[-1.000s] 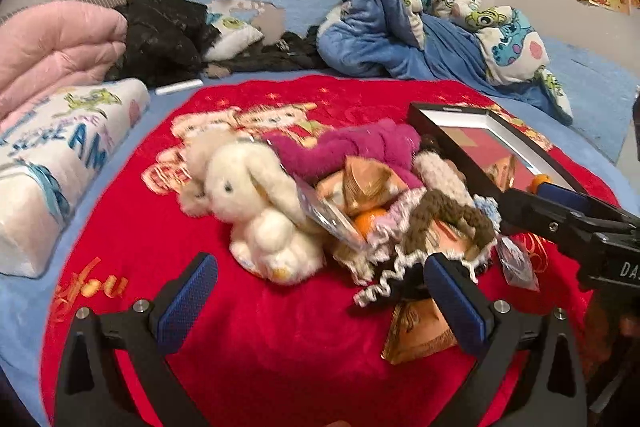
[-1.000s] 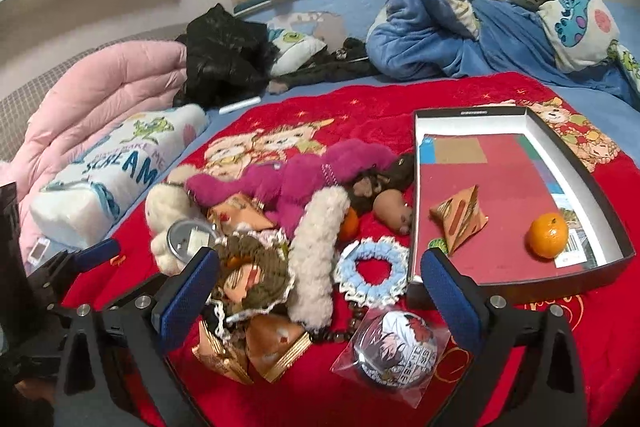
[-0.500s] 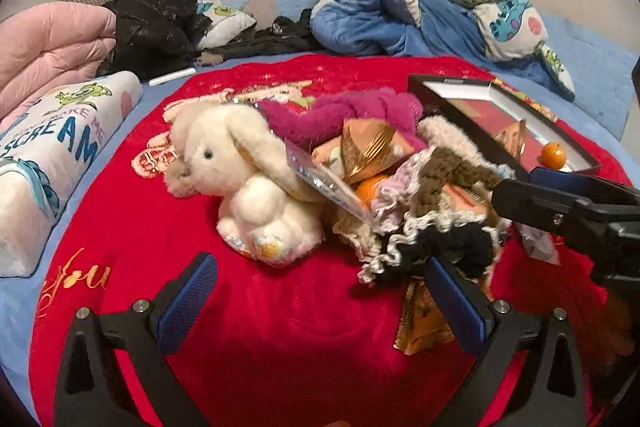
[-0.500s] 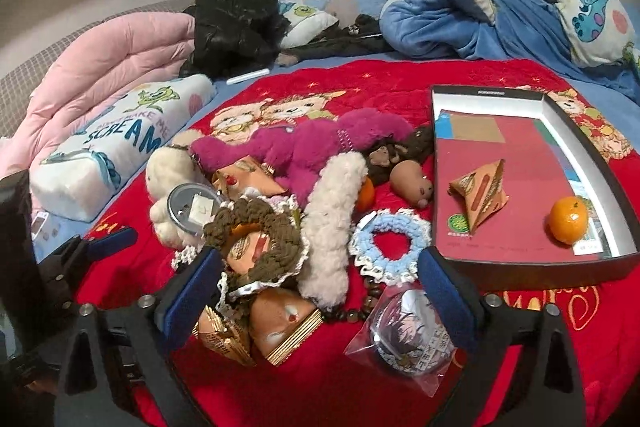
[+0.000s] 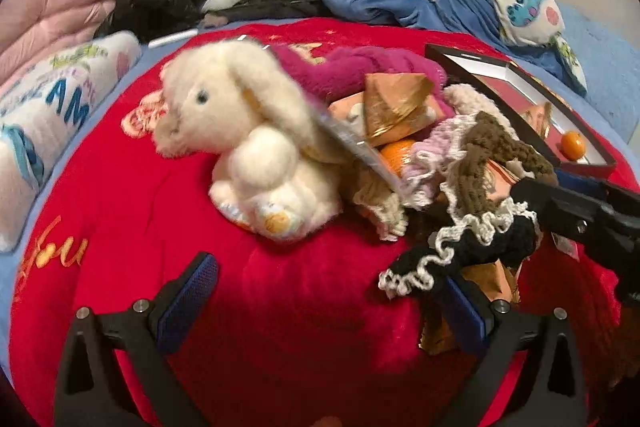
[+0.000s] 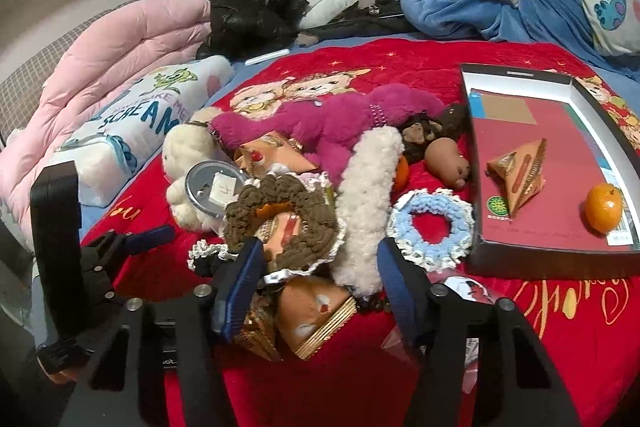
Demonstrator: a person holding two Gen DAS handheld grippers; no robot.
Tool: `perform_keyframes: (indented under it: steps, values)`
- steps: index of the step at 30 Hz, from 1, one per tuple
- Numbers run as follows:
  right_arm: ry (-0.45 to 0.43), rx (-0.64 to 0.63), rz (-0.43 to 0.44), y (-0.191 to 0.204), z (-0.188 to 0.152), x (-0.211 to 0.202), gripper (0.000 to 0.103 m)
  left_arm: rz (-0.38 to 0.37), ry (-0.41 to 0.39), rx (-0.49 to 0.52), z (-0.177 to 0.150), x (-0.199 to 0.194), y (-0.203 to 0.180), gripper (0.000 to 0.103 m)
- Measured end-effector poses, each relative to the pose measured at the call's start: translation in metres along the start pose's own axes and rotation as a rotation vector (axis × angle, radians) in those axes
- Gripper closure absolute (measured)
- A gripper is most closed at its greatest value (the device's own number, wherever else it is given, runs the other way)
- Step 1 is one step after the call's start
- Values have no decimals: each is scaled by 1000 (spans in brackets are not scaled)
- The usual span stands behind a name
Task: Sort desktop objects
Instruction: 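Grasp the black lace scrunchie with the left gripper while the right grasps the brown crochet doll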
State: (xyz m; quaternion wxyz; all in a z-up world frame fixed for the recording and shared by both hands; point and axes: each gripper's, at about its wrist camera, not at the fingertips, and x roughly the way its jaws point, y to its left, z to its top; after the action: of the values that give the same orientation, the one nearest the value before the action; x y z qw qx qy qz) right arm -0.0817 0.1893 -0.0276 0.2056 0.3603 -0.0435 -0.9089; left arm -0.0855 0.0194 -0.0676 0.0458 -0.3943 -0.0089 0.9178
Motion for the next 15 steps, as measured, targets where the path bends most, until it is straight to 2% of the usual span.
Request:
perform_keyframes:
  steps: [3,10,11,13,15]
  values:
    - [-4,-2,3,0,-1,0,46,-29,10,-37,-1,3,6,0]
    - [1,16,11,-2,0,1,49,8,26,9,-1,7,-5,0]
    - [-5,10,11,-1,0,0,50,6,35,9,-1,8,-4,0]
    - [-34,-18,8,3,-1,-2,62,11,42,18,-1,11,-5,0]
    - [-46,-32,3,5,-2,-3,64,14,50,35,0,13,-8,0]
